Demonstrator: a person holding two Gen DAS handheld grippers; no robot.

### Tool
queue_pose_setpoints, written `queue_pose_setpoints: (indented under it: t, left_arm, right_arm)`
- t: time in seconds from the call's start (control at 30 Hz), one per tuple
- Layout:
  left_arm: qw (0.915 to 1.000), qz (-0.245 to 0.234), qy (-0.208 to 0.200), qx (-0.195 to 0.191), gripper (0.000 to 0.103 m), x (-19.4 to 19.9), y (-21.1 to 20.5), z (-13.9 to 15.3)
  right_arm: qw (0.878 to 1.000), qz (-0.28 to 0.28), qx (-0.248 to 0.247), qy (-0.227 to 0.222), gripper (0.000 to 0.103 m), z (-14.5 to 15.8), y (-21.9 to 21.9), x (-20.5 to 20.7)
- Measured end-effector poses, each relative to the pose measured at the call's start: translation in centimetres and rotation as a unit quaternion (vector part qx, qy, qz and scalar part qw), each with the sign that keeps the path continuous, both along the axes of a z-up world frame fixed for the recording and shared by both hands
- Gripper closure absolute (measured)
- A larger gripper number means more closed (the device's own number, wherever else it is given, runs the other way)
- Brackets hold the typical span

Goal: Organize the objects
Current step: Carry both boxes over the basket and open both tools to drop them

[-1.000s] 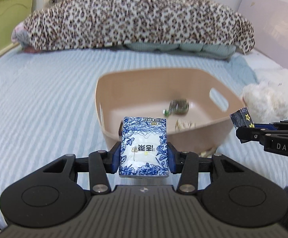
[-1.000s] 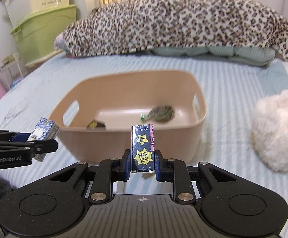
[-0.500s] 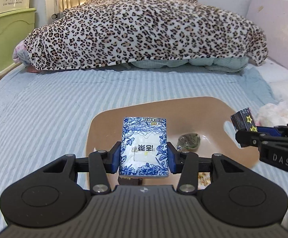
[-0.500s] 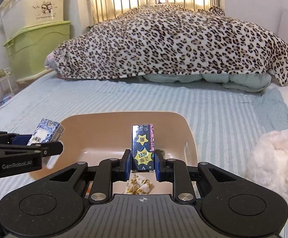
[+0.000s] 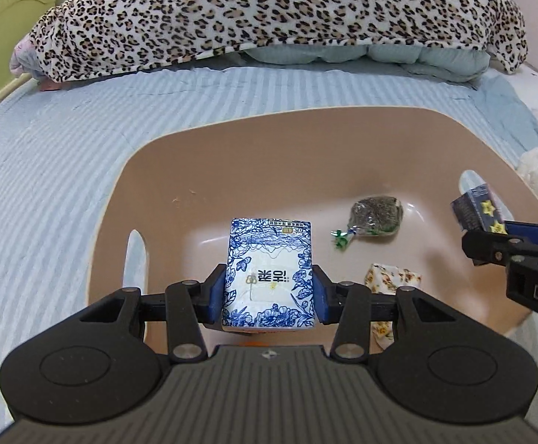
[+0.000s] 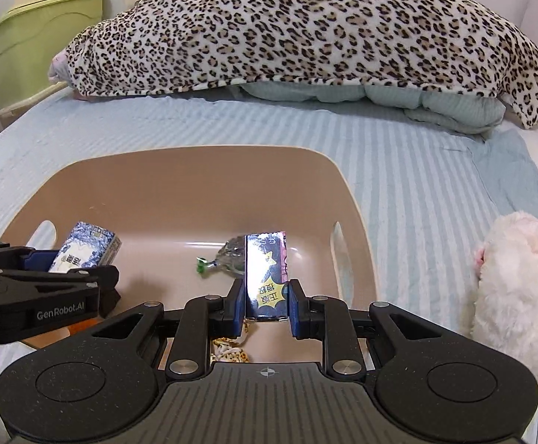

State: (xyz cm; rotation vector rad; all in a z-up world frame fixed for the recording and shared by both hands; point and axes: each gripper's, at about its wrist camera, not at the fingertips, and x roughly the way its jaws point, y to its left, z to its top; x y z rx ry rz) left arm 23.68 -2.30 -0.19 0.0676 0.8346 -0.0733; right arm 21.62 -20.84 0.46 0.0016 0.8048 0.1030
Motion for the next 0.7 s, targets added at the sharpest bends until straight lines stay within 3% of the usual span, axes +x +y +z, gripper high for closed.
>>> queue_pose_setpoints:
  t: [0.07,0.17,0.3,0.5,0.7]
  left_arm:
    - [1.0,-0.001,-0.009,0.002,0.053,-0.8,-0.1,0.7]
    - [0.9992,-0.002,-0.035,0.02,0.03,-2.3,-0.4,2.3]
    - [0.9984,-0.006,-0.053,0.019,0.029,-4.8,-0.4,3.8]
    - [0.9993,-0.006,-0.036,-0.001,0.027,-7.7,-0.2,4.3]
    - [0.9994,-0.016,-0.03,0.006,0.018,-9.7,-0.9,3.7]
  right_arm:
    - [1.0,-0.001,0.01,-0.005,0.064,0.7,-0.3,-0.5]
    - [1.0,-0.001,0.0,-0.022,0.05,2.0,-0.5,-1.9]
    - [1.0,-0.004,-0.002,-0.031,0.037,3.5,-1.3,-4.1]
    - [1.0,-0.006,0.006,-0.026,0.025,3.9,-2.3,-7.8]
    - [1.0,-0.001,0.001,0.005,0.025,1.8,-2.4,-9.7]
